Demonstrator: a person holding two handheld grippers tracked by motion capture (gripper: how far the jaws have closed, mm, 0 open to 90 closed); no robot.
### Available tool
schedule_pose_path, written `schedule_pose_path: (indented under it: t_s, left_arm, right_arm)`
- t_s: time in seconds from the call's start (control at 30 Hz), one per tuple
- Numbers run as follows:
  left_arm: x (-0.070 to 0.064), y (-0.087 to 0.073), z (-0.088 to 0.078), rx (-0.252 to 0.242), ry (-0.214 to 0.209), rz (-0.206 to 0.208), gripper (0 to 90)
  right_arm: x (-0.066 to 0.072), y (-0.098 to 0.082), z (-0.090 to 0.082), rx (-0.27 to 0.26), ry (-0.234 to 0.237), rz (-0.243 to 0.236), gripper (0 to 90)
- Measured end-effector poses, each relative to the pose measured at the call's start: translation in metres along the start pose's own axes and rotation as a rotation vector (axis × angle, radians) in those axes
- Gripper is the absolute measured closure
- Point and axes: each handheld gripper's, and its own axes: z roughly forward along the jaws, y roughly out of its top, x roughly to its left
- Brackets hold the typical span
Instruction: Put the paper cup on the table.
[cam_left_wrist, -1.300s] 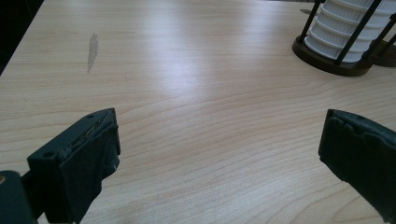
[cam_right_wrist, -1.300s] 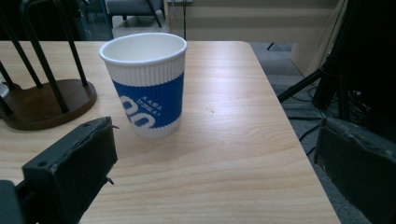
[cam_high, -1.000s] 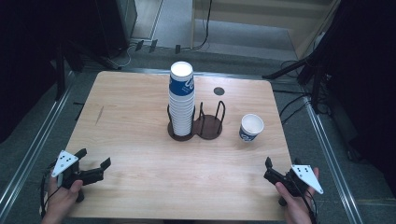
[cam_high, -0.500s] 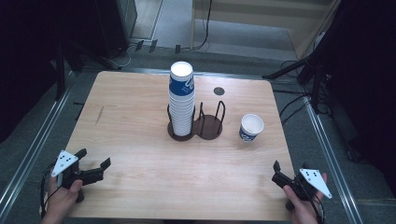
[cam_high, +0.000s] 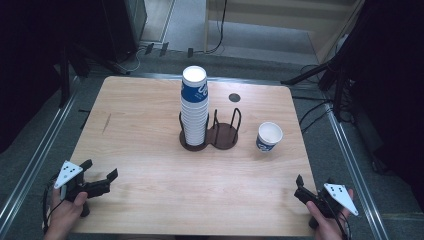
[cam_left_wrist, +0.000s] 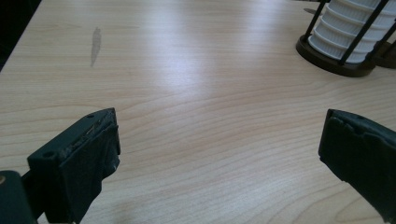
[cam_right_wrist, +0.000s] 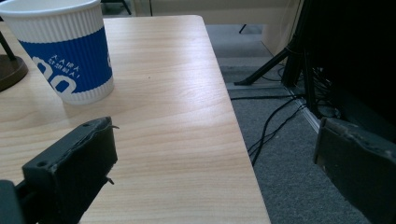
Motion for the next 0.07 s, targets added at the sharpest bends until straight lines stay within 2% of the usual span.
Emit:
schedule_pose_path:
  t_s: [0.07]
  left_arm:
    - [0.0016, 0.0004, 0.0002, 0.000, 0.007, -0.008, 0.0]
  right_arm:
    - [0.0009, -0.0002, -0.0008, -0.007, 0.002, 0.004, 0.0]
